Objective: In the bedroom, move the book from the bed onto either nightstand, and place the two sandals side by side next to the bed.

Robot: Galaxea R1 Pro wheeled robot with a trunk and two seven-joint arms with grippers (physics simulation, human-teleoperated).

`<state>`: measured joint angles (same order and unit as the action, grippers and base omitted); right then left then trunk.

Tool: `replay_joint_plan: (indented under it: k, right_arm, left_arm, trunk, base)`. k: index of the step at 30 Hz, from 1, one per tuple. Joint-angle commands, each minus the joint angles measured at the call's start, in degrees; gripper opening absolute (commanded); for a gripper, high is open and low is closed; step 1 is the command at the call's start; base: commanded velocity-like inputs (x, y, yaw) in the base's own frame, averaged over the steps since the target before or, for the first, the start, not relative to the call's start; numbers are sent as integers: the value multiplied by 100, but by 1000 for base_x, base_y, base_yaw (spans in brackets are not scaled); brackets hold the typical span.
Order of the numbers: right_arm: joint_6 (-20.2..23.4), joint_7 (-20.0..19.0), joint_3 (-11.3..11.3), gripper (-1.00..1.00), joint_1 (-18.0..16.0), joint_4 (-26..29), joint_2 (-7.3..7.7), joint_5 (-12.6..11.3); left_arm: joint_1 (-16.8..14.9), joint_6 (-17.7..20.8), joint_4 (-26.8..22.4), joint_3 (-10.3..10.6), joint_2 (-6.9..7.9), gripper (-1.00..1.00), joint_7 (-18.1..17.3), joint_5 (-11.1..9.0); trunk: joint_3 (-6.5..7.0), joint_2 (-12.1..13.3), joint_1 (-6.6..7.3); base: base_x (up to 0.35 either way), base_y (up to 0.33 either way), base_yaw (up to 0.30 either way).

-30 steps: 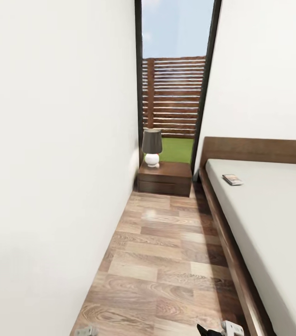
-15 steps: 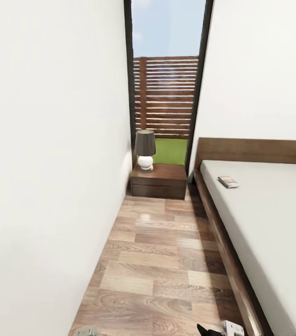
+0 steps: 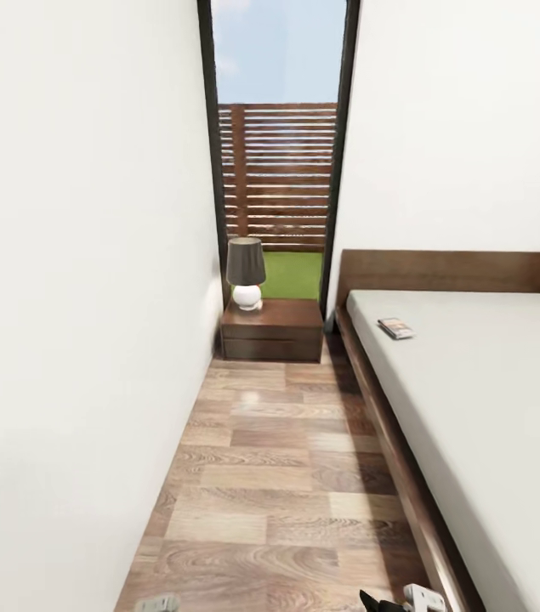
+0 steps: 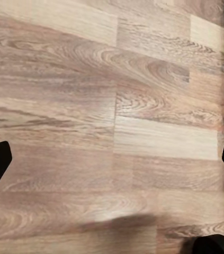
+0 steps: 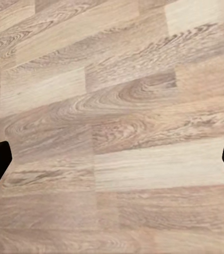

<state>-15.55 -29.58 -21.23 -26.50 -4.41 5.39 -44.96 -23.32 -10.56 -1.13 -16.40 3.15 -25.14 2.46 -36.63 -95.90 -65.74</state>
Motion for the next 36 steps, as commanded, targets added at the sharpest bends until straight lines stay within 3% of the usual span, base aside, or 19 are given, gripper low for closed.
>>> replay_joint_plan:
  k: [1,16,22,29,36]
  right_arm:
    - [-27,-40,-48,100,-7,-25,-3,-56]
    - [-27,-48,-48,100,-9,-25,-3,-53]
    - [-27,-54,-48,100,-11,-25,-3,-52]
    - [-27,-44,-48,100,-6,-25,-8,-49]
    - [-27,-40,-51,100,-10,-25,-11,-48]
  left_arm:
    - [-5,-22,7,-30,2,100,-17,26]
    - [-4,-21,7,-30,2,100,-17,26]
    - [-5,-21,7,-30,2,100,-17,26]
    - [-6,-23,7,-30,1,100,-17,26]
    - [-3,-24,7,-30,1,100,-17,26]
  trunk:
    - [-6,-3,-2]
    - [-6,-3,-2]
    - [-6,-3,-2]
    - [-6,-3,-2]
    - [-6,-3,-2]
  base:
    - [271,62,-4]
    - [314,12,-17]
    - [84,0,-211]
    - [16,0,-21]
    - [259,0,-1]
